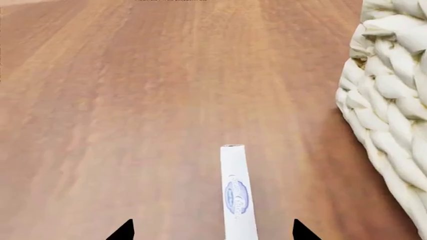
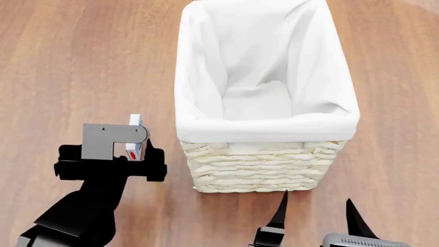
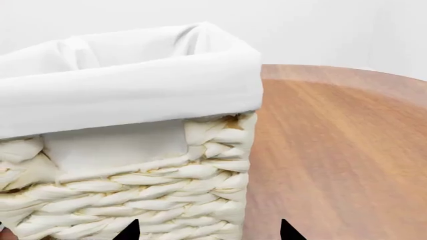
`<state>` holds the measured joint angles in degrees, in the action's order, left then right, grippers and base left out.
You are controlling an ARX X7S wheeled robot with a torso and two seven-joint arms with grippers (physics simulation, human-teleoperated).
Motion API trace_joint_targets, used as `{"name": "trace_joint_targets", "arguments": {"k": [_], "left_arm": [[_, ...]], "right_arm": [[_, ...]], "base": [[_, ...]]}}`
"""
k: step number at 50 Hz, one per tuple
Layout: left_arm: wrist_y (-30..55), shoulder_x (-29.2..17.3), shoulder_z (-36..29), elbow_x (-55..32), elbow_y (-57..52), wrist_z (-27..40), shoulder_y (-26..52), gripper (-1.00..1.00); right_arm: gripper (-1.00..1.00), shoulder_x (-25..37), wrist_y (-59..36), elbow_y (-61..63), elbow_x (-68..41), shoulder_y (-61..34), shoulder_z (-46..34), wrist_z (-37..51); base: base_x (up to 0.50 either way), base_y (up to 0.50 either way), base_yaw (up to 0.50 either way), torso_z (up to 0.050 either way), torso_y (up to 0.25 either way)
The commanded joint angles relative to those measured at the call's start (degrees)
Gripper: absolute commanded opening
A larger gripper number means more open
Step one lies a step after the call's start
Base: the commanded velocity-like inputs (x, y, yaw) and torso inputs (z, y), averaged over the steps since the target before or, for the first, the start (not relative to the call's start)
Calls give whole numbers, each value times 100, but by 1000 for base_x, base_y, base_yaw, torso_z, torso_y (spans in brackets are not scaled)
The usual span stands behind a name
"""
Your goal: Pick up the cream cheese box, and put it in the basket.
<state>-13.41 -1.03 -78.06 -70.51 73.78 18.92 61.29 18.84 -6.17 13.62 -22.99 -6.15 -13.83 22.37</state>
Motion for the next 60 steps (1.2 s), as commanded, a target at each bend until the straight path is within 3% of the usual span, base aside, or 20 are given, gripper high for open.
{"name": "trace_joint_targets", "arguments": {"k": [1, 60], "left_arm": [[-1, 101, -372, -373, 25, -118, 74, 100], [275, 102, -915, -662, -191, -278, 50, 100]], "right_arm": [[100, -95, -127, 135, 39, -1, 140, -141], [100, -27, -12, 66, -56, 27, 48, -145]], "base": [[0, 0, 0, 0, 0], [0, 0, 0, 0, 0]]}}
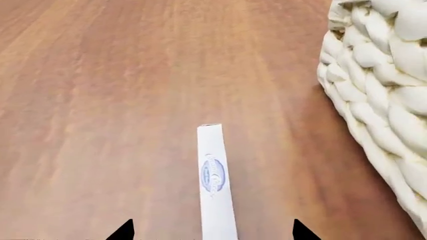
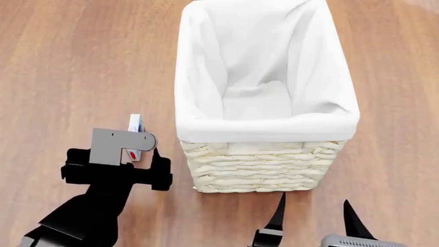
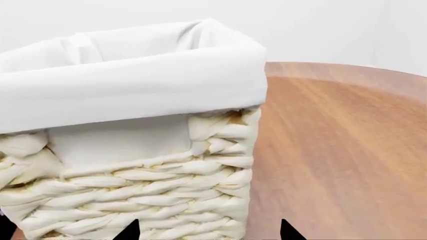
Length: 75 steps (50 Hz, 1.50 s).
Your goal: Pick up the cream cheese box, and put it in the basket.
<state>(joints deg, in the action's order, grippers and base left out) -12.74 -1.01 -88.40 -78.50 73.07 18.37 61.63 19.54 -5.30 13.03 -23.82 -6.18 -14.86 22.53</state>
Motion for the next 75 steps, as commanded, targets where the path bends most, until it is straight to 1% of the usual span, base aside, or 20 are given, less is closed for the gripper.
{"name": "trace_joint_targets", "arguments": {"k": [1, 2, 3, 21, 29, 32, 33, 34, 36, 37, 38, 39, 44, 49, 53, 59, 63, 67, 68, 75], "left_arm": [[215, 100, 117, 148, -120, -233, 11, 100], [227, 100, 127, 140, -126, -308, 8, 100], [225, 101, 122, 159, -125, -278, 3, -100], [138, 100, 155, 163, -83, -501, -81, -100], [127, 95, 120, 294, -126, -459, 361, -100], [412, -768, -51, 421, -1899, 443, 625, -100], [486, -958, -78, 429, -2293, 612, 682, -100], [588, -1278, -198, 549, -2970, 877, 817, -100], [738, -1530, -179, 459, -3451, 1033, 919, -100], [837, -1651, -309, 615, -3694, 1185, 1040, -100], [841, -1661, -309, 616, -3716, 1196, 1041, -100], [909, -1840, -305, 620, -4031, 1405, 1152, -100], [1194, -2401, -316, 620, -5106, 1915, 1560, -100], [1396, -2826, -277, 615, -5912, 2303, 1925, -100], [1618, -3009, -293, 605, -6243, 2473, 2171, -100], [2102, -3385, -277, 542, -6958, 2805, 2774, -100], [2386, -3568, -235, 412, -7365, 2836, 3136, -100], [2758, -3624, -229, 245, -7682, 2755, 3531, -100], [2893, -3613, -259, 264, -7735, 2843, 3644, -100], [3577, -3461, -256, 82, -8069, 2695, 4432, -100]], "right_arm": [[100, -98, -92, 121, 31, 29, 150, -158], [100, -94, -90, 128, 14, 34, 155, -163], [100, -93, -93, 133, 18, 35, 153, -156], [100, -69, -33, 147, 17, 72, 96, -176], [100, -62, -37, 184, 3, 86, 75, -164], [100, -32, -66, 289, -16, 113, 82, -139], [100, -26, -69, 298, -24, 116, 86, -138], [100, -25, -57, 282, -24, 111, 90, -142], [100, -15, -72, 307, -37, 113, 100, -127], [100, -5, -81, 335, -56, 118, 114, -119], [100, 3, -78, 354, -55, 126, 120, -110], [100, 6, -73, 356, -62, 127, 128, -109], [100, 20, -78, 362, -94, 116, 161, -87], [100, 32, -53, 369, -109, 129, 188, -72], [100, 32, -54, 365, -101, 126, 178, -59], [100, 14, -50, 360, -75, 119, 136, -45], [100, 17, -58, 375, -72, 120, 116, -38], [100, 10, -53, 367, -50, 116, 83, -38], [100, 7, -52, 355, -48, 112, 78, -39], [100, 9, -12, 293, -66, 118, 67, -70]], "base": [[0, 0, 0, 0, 0], [0, 0, 0, 0, 0], [0, 0, 0, 0, 0], [0, 0, 0, 0, 0], [0, 0, 0, 0, 0], [0, 0, 0, 0, 0], [0, 0, 0, 0, 0], [0, 0, 0, 0, 0], [0, 0, 0, 0, 0], [0, 0, 0, 0, 0], [0, 0, 0, 0, 0], [0, 0, 0, 0, 0], [0, 0, 0, 0, 0], [0, 0, 0, 0, 0], [0, 0, 0, 0, 0], [0, 0, 0, 0, 0], [0, 0, 0, 0, 0], [0, 0, 0, 0, 0], [0, 0, 0, 0, 0], [0, 0, 0, 0, 0]]}}
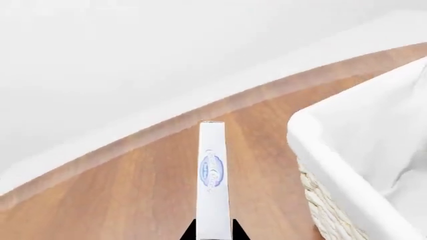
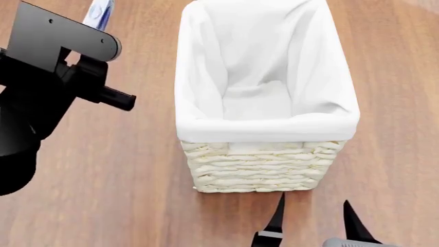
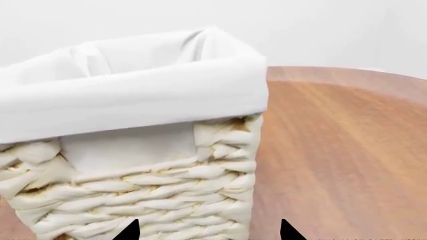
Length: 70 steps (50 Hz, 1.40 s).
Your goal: Pick up the cream cheese box, and put it in the basket.
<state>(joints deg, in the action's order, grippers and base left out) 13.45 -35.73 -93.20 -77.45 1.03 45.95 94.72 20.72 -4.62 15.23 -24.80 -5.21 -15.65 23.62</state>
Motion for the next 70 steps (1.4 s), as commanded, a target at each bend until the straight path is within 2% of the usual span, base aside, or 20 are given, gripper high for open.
{"name": "trace_joint_targets", "arguments": {"k": [1, 6, 11, 22, 28, 37, 40, 50, 62, 69, 70], "left_arm": [[992, 20, 280, -162, -892, -111, 1178, -100], [1186, 79, 344, -299, -1064, -164, 1448, -100], [1283, 109, 446, -663, -1268, -508, 1552, -100], [1485, 255, 587, -858, -1708, -1225, 1972, -100], [1470, 379, 649, -837, -1659, -1252, 2028, -100], [1437, 681, 742, -871, -1125, -1615, 2078, -100], [1436, 968, 580, -641, -677, -2085, 1967, -100], [1331, 1396, 412, -444, -95, -3119, 1708, -100], [1349, 1889, 199, -250, 463, -3499, 1455, -100], [1240, 2034, 200, -156, 805, -3506, 1308, -100], [1203, 2092, 200, -89, 950, -3348, 1277, -100]], "right_arm": [[100, -110, -67, 57, 39, 21, 145, -181], [100, -97, -45, 38, -13, 27, 174, -197], [100, -106, 12, -64, -12, 20, 166, -234], [100, -104, 19, -143, -6, 1, 136, -240], [100, -76, 12, -89, 6, 26, 115, -232], [100, -58, 52, -119, -37, 52, 141, -241], [100, -65, 100, -106, 15, 120, 92, -247], [100, 8, 142, -15, -87, 238, 78, -341], [100, 79, 213, 106, -233, 342, 166, -370], [100, 100, 301, 131, -246, 422, 186, -388], [100, 95, 325, 127, -221, 432, 168, -398]], "base": [[0, 0, 0, 0, 0], [0, 0, 0, 0, 0], [0, 0, 0, 0, 0], [0, 0, 0, 0, 0], [0, 0, 0, 0, 3], [0, 0, 0, 0, 0], [0, 0, 0, 0, 0], [0, 0, 0, 0, 1], [0, 0, 0, 0, 1], [0, 0, 0, 0, 0], [0, 0, 0, 0, 0]]}}
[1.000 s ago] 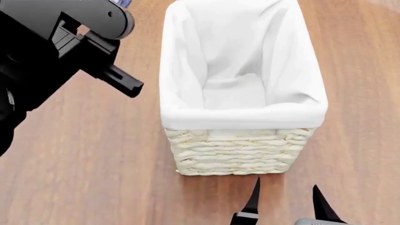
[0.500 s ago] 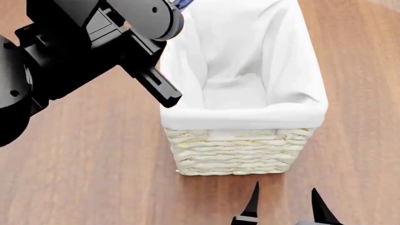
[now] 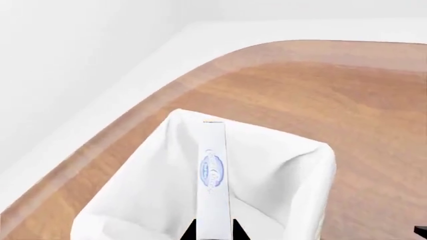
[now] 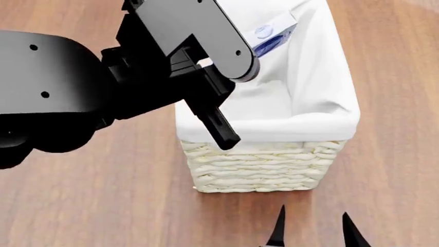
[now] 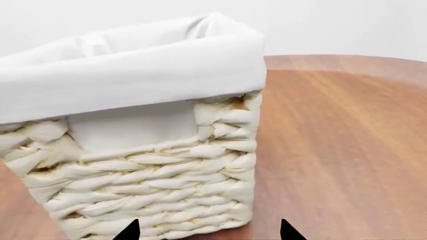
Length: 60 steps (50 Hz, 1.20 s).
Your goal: Pick up the cream cheese box, and put it in the basket.
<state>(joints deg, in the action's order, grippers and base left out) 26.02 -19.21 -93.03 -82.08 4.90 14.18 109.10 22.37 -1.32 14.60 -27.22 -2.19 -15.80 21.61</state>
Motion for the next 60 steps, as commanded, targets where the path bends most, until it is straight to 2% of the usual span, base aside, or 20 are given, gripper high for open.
{"name": "trace_joint_targets", "arguments": {"k": [1, 5, 16, 17, 28, 46, 60], "left_arm": [[-98, 466, 160, 481, 593, -87, -169, -100], [-243, 540, 205, 632, 762, 183, -226, -100], [-276, 966, -10, 873, 1811, -6, -576, -100], [-320, 977, 13, 867, 1874, -82, -597, 100], [-317, 837, 180, 704, 1783, -23, -589, 100], [-312, 233, 400, 483, 976, 186, -523, 100], [-471, -822, 752, 457, -1106, 1443, -278, 100]], "right_arm": [[100, -75, 5, 177, 26, 129, 169, -211], [100, -95, 31, 56, 18, 75, 178, -232], [100, -41, 102, 212, 20, 193, 187, -219], [100, -42, 115, 200, 20, 194, 191, -221], [100, -11, 126, 233, 22, 222, 189, -205], [100, -83, 114, 64, 145, 91, 68, -187], [100, 350, -613, 1062, 122, -202, 488, 518]], "base": [[0, 0, 0, 0, 0], [0, 0, 0, 0, 3], [0, 0, 0, 0, 0], [0, 0, 0, 0, 0], [0, 0, 0, 0, 1], [0, 0, 0, 0, 0], [0, 0, 0, 0, 0]]}}
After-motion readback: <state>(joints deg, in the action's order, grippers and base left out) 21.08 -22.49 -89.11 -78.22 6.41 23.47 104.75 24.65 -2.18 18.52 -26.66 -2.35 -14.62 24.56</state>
